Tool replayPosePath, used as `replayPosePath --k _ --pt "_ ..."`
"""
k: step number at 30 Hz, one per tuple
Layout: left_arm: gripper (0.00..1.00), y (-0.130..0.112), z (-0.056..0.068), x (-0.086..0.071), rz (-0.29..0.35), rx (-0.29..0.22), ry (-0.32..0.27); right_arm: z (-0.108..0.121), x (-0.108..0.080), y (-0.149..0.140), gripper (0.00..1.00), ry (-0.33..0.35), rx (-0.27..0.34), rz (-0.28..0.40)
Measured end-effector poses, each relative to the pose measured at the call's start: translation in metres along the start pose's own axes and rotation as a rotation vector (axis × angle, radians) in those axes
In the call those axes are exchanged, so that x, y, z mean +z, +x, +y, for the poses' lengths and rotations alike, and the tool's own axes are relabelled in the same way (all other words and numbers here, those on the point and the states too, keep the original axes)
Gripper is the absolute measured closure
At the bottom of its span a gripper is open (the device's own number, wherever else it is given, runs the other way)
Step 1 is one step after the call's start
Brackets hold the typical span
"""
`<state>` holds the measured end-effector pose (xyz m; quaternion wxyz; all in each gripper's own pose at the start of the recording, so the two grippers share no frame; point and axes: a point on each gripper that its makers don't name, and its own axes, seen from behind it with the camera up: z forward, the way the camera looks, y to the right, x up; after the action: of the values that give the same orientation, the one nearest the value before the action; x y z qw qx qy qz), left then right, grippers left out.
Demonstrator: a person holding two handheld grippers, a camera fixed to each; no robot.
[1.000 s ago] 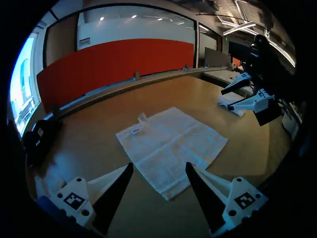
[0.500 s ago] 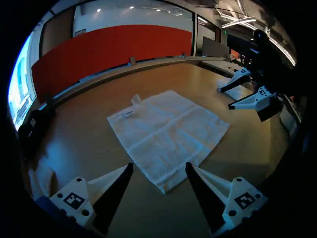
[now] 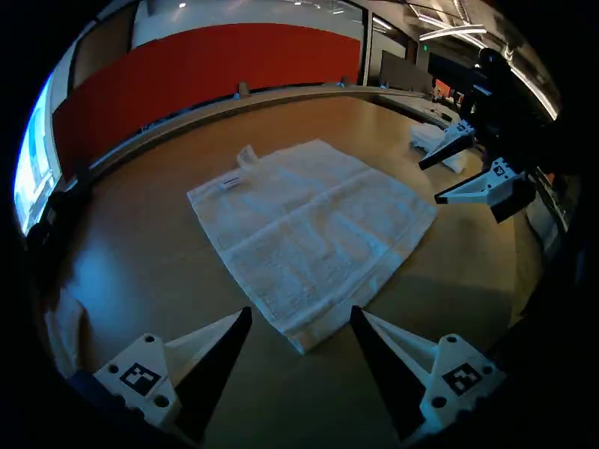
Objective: Fold towel
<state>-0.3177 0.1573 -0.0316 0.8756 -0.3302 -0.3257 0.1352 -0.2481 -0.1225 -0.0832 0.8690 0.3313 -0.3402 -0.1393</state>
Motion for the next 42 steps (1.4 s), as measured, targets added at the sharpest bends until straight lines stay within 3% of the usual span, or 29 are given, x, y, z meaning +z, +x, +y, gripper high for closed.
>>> replayPosePath --k 15,32,38,42 --pt "0.02 -0.021 0.009 0.011 -0.06 0.009 -0.005 -0.007 0.009 -0.027 0.01 0.026 -0.011 -0.051" --pt "0.03 -0.022 0.01 0.013 -0.063 -0.009 -0.002 -0.015 0.015 -0.036 0.17 0.048 -0.017 -0.066" --pt "0.09 -0.022 0.007 0.013 -0.069 -0.016 0.01 -0.015 0.016 -0.037 0.24 0.05 -0.016 -0.068" --pt "0.19 -0.023 0.004 0.014 -0.071 -0.016 0.024 -0.018 0.015 -0.038 0.31 0.059 -0.01 -0.069"
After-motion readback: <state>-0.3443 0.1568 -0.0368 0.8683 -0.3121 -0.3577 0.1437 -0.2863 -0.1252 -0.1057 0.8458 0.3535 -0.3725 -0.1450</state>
